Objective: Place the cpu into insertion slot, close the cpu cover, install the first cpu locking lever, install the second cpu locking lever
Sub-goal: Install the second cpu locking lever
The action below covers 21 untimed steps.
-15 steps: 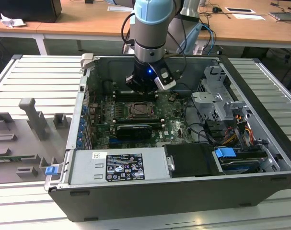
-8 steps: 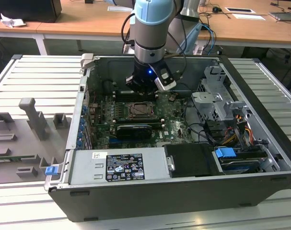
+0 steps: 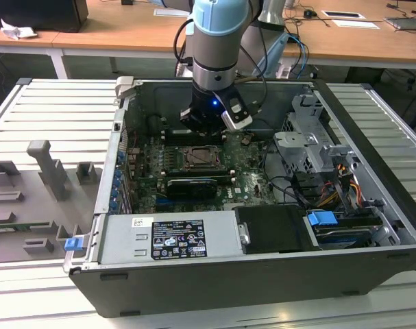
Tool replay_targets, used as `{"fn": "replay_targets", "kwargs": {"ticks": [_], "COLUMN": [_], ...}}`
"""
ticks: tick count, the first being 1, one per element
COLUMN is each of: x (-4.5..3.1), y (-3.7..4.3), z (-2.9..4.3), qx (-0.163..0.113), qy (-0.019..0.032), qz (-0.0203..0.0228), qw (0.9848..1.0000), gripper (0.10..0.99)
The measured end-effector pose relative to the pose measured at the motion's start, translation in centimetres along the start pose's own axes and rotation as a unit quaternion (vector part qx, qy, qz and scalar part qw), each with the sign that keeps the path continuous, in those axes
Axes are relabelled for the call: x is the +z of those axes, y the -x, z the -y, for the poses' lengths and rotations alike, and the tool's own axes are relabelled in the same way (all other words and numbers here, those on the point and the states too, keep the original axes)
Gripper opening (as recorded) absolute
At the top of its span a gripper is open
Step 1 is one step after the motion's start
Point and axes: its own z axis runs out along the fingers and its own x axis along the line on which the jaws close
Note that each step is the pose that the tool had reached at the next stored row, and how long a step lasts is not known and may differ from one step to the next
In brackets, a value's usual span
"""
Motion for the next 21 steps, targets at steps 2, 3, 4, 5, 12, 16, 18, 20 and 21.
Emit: {"fn": "replay_targets", "kwargs": {"ticks": [2,3,4,5,12,16,18,20,21], "x": [0.00,0.00,0.00,-0.02,-0.69,-1.23,-1.38,-1.39,-1.40], "y": [0.00,0.00,0.00,0.00,0.02,0.04,0.05,0.05,0.05], "z": [0.00,0.00,0.00,0.00,-0.12,-0.21,-0.24,-0.19,-0.16], "qx": [0.000,0.000,0.000,0.000,0.000,0.000,0.000,0.000,0.000], "qy": [0.0000,0.0000,0.0000,-0.0001,0.0000,0.0000,0.0000,0.0000,0.0000], "qz": [0.0000,0.0000,0.0000,0.0000,0.0000,0.0000,0.0000,0.0000,0.0000], "qw": [1.0000,1.0000,1.0000,1.0000,1.0000,1.0000,1.0000,1.0000,1.0000], "gripper": [0.106,0.106,0.106,0.106,0.106,0.106,0.106,0.106,0.106]}}
